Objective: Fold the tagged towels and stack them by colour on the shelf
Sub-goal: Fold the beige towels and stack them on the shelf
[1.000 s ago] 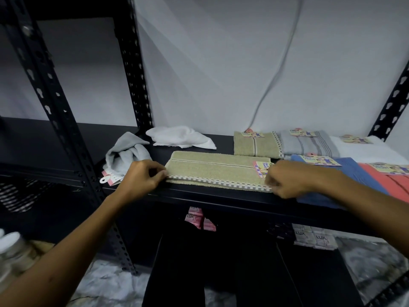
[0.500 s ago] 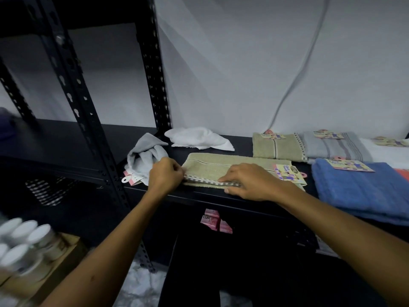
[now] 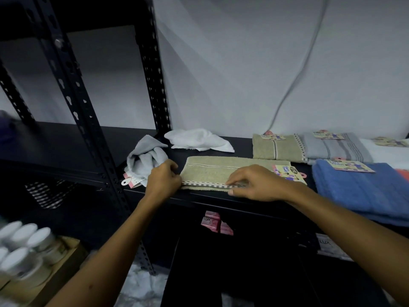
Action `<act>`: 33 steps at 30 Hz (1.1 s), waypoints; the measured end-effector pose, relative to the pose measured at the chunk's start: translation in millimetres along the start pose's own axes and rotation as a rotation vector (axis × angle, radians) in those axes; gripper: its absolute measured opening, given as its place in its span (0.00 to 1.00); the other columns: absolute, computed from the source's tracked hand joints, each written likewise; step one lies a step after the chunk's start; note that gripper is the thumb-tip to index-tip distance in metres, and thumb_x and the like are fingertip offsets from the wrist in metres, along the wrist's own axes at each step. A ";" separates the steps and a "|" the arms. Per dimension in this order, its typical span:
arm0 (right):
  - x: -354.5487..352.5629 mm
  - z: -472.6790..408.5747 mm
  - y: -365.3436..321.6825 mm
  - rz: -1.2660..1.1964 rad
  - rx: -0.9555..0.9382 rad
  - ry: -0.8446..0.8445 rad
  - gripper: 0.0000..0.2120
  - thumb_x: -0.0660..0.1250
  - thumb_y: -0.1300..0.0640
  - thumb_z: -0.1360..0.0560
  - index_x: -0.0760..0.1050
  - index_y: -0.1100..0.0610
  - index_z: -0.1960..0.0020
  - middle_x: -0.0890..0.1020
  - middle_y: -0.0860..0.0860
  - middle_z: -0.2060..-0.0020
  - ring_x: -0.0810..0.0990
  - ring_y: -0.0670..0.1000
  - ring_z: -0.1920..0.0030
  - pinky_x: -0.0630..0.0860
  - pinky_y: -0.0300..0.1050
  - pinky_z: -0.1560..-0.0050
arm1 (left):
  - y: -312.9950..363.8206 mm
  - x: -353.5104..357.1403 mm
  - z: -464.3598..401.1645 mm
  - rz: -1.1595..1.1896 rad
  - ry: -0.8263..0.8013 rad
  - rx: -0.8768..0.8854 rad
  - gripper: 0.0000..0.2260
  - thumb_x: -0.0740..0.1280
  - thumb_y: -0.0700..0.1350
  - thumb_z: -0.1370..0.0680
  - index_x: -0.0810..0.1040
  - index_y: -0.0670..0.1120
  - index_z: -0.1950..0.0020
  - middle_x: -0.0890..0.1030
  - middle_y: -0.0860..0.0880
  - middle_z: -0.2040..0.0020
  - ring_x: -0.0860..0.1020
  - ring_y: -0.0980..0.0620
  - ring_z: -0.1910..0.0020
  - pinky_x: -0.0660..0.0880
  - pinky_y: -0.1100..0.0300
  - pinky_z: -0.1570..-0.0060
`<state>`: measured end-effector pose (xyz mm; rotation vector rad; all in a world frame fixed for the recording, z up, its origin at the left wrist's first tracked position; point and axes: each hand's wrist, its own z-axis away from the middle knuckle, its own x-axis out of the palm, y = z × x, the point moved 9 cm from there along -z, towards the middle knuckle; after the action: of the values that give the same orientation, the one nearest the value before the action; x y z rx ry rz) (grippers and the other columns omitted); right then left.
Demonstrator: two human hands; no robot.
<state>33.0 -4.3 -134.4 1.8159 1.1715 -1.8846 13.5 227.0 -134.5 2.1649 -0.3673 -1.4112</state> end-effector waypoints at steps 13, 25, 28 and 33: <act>10.2 -15.9 49.9 0.269 0.201 -0.039 0.26 0.50 0.44 0.17 0.66 0.60 0.28 0.69 0.57 0.30 0.66 0.56 0.29 0.64 0.52 0.30 | 55.2 73.6 -33.7 -0.230 -0.338 0.415 0.25 0.54 0.59 0.23 0.79 0.44 0.40 0.79 0.45 0.40 0.76 0.45 0.41 0.74 0.46 0.42; 26.3 -7.4 63.0 0.316 0.335 -0.172 0.35 0.43 0.37 0.18 0.38 0.56 0.20 0.38 0.54 0.21 0.36 0.54 0.22 0.39 0.50 0.23 | 23.5 87.8 -25.5 -0.442 -0.567 0.292 0.31 0.48 0.60 0.17 0.47 0.43 0.20 0.44 0.45 0.19 0.47 0.48 0.21 0.49 0.45 0.25; 20.6 -11.6 53.5 0.225 0.325 -0.158 0.34 0.48 0.40 0.17 0.43 0.58 0.20 0.41 0.56 0.21 0.39 0.54 0.21 0.42 0.49 0.23 | 28.1 86.6 -35.5 -0.513 -0.586 0.264 0.27 0.50 0.61 0.18 0.61 0.44 0.26 0.56 0.44 0.22 0.54 0.46 0.23 0.53 0.39 0.27; -31.2 -0.4 51.7 0.074 0.215 0.185 0.22 0.57 0.56 0.17 0.63 0.57 0.24 0.64 0.54 0.24 0.61 0.52 0.24 0.56 0.48 0.26 | 76.7 84.7 -50.4 -0.499 -0.333 0.417 0.25 0.49 0.59 0.20 0.72 0.44 0.35 0.67 0.44 0.28 0.54 0.45 0.23 0.52 0.39 0.27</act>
<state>74.3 -47.1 -123.8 2.1572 0.9719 -1.8964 99.0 136.2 -140.1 2.4597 -0.2647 -2.1481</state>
